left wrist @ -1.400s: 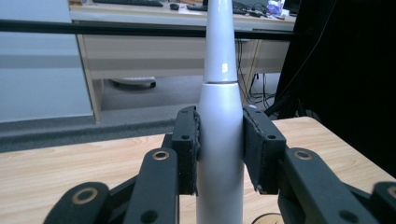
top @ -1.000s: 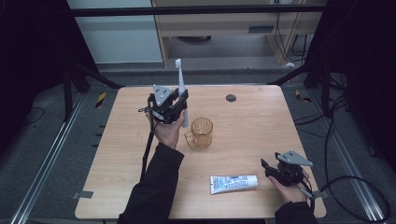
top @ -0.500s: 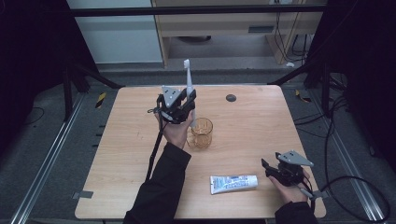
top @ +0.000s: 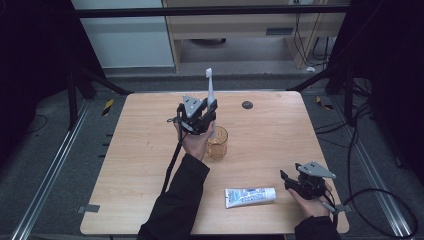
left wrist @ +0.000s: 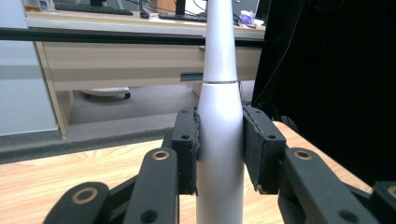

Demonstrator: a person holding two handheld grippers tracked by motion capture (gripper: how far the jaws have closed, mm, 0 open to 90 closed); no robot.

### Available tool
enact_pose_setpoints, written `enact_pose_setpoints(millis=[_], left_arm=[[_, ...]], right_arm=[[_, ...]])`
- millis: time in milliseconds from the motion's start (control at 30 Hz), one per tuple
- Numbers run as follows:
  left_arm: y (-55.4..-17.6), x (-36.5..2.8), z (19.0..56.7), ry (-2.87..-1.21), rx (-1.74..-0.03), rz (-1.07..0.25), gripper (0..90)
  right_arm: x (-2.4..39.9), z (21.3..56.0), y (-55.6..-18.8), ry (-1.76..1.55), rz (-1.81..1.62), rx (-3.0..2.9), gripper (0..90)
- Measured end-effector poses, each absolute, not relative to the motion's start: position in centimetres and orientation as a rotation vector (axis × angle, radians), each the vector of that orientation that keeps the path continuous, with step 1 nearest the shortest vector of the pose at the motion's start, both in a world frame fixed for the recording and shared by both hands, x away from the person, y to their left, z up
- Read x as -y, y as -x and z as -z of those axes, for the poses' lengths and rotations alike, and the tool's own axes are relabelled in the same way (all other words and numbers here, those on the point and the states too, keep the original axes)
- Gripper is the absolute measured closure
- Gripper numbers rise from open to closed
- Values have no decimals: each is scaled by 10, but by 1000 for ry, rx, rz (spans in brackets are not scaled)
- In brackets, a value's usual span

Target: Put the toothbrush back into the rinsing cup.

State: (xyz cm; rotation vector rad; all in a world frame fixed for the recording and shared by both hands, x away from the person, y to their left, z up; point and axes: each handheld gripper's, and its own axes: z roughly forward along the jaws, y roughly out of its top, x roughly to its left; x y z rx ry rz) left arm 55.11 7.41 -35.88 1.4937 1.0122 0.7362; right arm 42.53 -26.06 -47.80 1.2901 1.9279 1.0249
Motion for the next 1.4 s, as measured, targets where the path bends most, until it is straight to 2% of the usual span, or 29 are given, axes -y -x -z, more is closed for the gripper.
enact_pose_setpoints(millis=[1400], left_arm=[[-550, -80, 427, -1603, -993, -677, 672]], right_arm=[[260, 479, -426, -1271, -1009, -1935, 382]])
